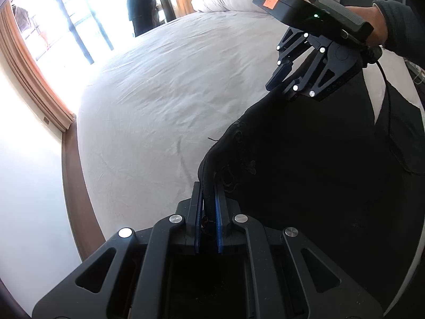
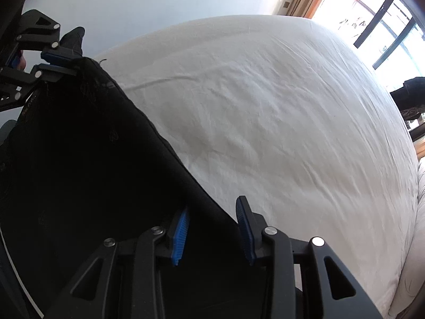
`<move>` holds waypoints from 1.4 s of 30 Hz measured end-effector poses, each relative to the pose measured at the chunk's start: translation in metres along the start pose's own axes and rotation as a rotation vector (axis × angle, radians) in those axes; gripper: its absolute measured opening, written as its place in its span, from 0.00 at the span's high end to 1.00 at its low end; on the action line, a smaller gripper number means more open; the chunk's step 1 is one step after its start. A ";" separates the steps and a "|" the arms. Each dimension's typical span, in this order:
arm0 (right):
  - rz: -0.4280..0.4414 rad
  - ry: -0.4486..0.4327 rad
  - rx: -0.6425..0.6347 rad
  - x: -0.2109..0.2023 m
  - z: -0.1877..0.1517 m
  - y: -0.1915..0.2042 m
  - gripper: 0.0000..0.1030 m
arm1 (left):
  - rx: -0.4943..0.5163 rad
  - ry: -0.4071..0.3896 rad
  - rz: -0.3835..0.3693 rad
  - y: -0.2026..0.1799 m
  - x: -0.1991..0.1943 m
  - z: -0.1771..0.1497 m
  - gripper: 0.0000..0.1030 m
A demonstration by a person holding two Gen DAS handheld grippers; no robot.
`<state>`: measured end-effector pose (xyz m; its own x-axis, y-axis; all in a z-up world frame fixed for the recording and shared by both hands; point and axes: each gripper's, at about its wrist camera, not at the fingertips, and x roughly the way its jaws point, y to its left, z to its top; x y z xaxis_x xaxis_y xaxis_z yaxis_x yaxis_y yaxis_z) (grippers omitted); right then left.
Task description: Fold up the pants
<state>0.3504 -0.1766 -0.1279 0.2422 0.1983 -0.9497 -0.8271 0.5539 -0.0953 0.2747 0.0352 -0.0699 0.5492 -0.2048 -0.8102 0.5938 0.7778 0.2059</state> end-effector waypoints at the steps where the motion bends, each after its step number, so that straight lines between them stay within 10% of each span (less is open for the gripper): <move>1: 0.000 0.002 0.010 0.001 0.000 -0.002 0.73 | 0.002 0.001 0.001 -0.001 -0.001 0.000 0.93; 11: 0.040 -0.040 0.089 -0.012 -0.007 0.005 0.95 | -0.040 -0.011 -0.001 -0.003 -0.002 0.000 0.93; 28: 0.137 -0.223 0.309 -0.065 -0.034 0.073 0.96 | -0.047 -0.074 -0.025 -0.052 -0.064 -0.021 0.93; 42: 0.028 -0.257 0.315 -0.117 -0.128 0.178 0.96 | 0.039 -0.037 -0.038 -0.132 -0.113 -0.110 0.93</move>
<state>0.1100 -0.2047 -0.0716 0.3736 0.3900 -0.8417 -0.6491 0.7581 0.0632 0.0690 0.0210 -0.0661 0.5467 -0.2559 -0.7973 0.6367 0.7454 0.1973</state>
